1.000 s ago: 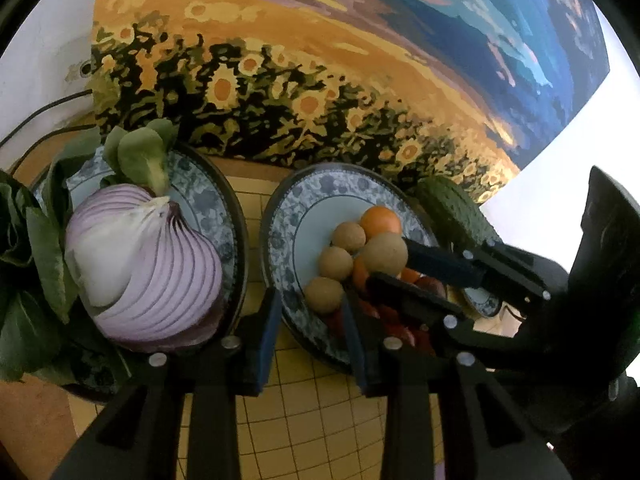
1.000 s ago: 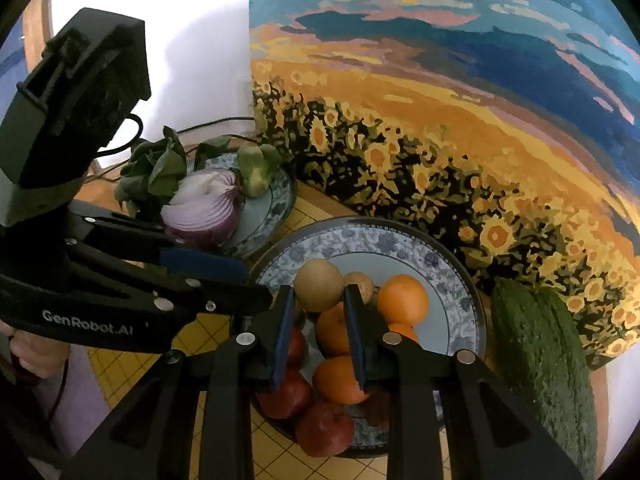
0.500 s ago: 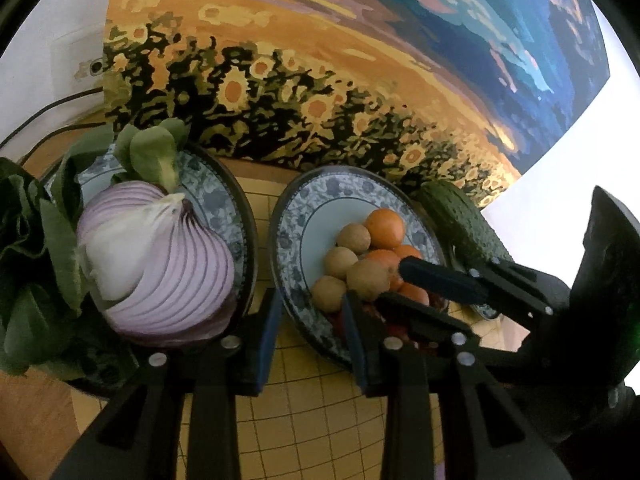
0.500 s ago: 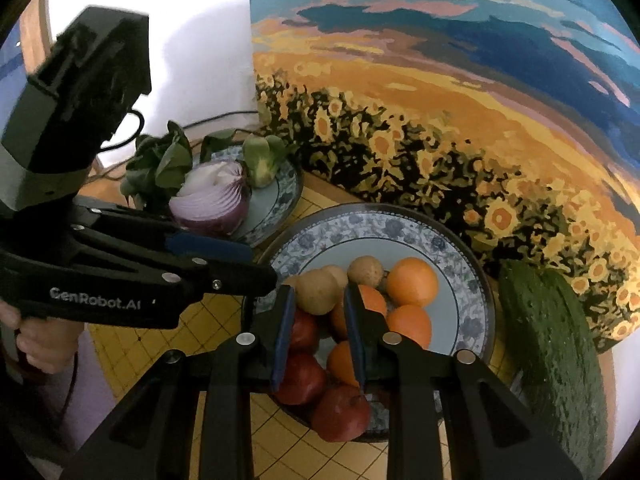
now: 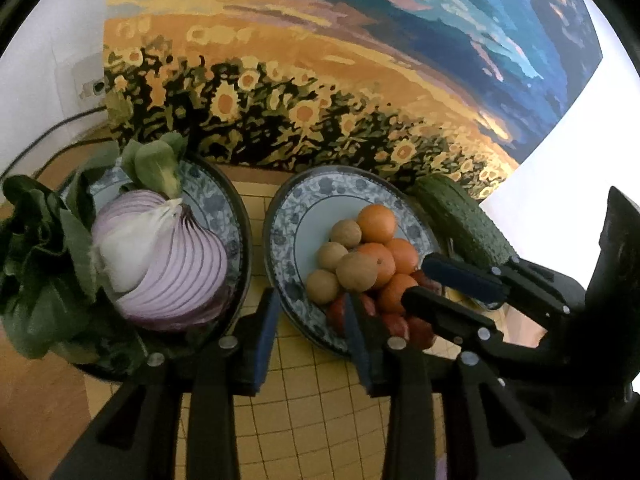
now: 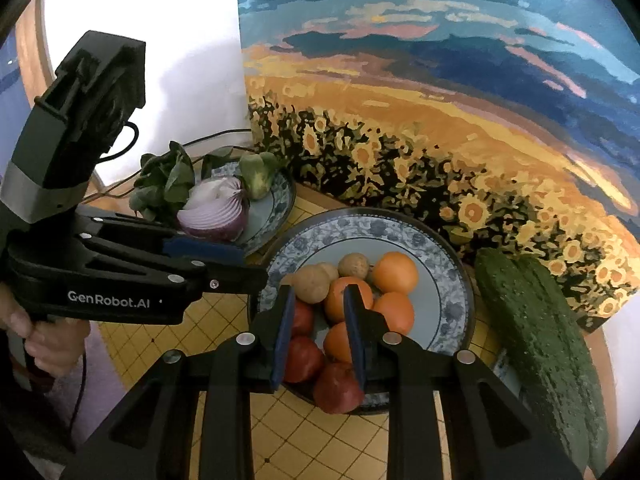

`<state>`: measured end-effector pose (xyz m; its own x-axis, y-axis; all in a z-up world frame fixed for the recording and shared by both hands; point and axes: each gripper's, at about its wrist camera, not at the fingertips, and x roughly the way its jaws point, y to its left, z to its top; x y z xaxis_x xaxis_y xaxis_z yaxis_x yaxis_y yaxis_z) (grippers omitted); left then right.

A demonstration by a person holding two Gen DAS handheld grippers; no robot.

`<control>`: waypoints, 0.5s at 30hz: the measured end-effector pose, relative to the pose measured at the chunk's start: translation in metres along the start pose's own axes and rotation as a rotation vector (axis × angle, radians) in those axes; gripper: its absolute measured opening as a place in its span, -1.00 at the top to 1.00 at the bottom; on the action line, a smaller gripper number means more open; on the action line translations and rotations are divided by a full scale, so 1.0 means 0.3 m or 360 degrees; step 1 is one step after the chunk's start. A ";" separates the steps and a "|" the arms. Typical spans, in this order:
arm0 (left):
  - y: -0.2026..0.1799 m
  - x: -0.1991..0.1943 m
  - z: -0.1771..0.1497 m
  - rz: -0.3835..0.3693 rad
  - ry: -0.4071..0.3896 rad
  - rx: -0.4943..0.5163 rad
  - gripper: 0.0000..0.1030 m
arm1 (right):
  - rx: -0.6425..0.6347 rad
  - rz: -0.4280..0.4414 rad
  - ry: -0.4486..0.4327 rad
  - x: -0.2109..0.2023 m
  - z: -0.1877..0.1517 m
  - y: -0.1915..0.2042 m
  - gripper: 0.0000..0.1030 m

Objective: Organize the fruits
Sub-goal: 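Lower the right tool's potato onto the plate and open while the left tool places its potato, then lift both open tools away from the plate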

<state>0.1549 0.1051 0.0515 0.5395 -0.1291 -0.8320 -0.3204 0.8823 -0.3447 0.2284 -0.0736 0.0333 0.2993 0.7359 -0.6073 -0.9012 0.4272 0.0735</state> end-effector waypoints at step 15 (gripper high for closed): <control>-0.117 -0.178 -0.040 0.0069 -0.0126 0.0144 0.22 | 0.0023 -0.0061 -0.0151 -0.173 -0.051 0.015 0.49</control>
<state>0.1280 0.0756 0.1028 0.5875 -0.0572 -0.8072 -0.2751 0.9240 -0.2656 0.2039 -0.1178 0.0529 0.3623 0.7651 -0.5323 -0.8842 0.4628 0.0634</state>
